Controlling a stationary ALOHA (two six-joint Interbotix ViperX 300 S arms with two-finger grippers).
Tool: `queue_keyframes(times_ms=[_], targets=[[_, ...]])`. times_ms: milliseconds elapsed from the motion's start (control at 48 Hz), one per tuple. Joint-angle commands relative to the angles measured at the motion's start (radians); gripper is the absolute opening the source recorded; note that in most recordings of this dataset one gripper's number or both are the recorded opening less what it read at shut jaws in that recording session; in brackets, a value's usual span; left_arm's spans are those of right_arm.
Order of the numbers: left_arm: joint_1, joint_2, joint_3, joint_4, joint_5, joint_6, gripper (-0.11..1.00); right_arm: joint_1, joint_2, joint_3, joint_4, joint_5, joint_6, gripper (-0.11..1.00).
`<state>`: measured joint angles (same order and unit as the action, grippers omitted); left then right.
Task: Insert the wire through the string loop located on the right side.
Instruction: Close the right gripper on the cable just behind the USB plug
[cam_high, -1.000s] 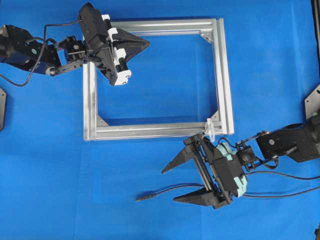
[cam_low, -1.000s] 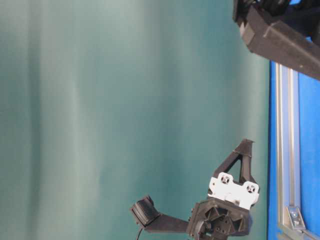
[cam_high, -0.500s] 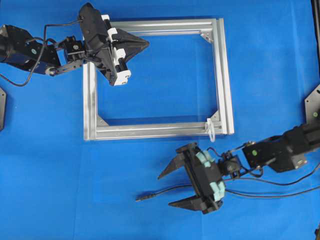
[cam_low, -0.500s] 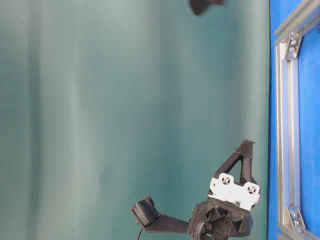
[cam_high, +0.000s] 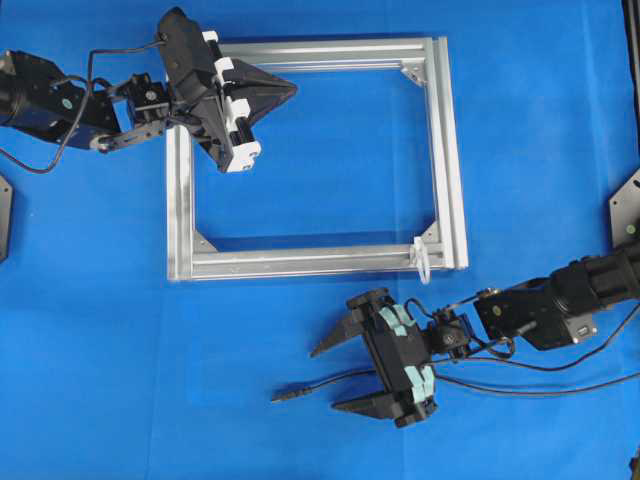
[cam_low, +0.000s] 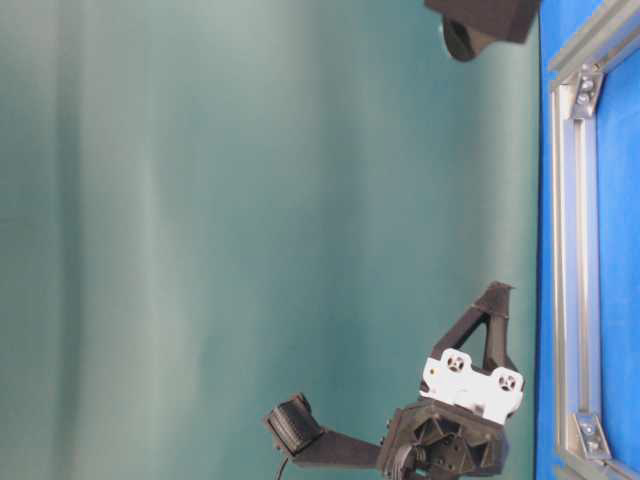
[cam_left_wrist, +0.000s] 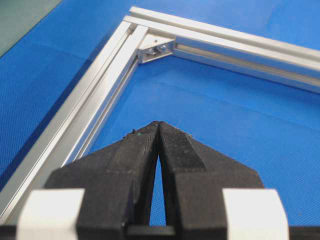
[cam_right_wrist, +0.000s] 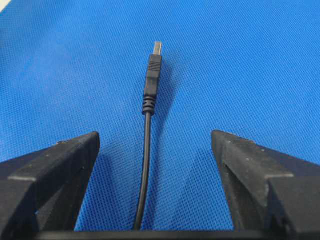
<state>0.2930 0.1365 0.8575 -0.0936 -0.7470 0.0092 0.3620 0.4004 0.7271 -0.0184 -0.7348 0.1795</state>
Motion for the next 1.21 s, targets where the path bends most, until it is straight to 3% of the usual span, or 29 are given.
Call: queue_keyframes(times_ms=[0,146,375,500,1187], targets=[[0.003,-0.028,-0.008,0.003,-0.005,0.000,0.00,0.005,-0.011,-0.026,0.008,0.018,0.000,0.73],[0.005,-0.028,-0.008,0.003,-0.003,0.000,0.00,0.005,0.002,-0.054,0.008,0.066,-0.006,0.61],[0.003,-0.028,-0.008,0.003,-0.003,0.000,0.00,0.005,0.000,-0.048,0.002,0.061,-0.015,0.15],[0.005,-0.029,-0.008,0.003,-0.005,0.000,0.00,0.005,0.000,-0.048,0.002,0.064,-0.015,-0.03],[0.012,-0.032,-0.006,0.003,-0.003,0.000,0.00,0.012,-0.146,-0.026,0.002,0.152,-0.017,-0.04]])
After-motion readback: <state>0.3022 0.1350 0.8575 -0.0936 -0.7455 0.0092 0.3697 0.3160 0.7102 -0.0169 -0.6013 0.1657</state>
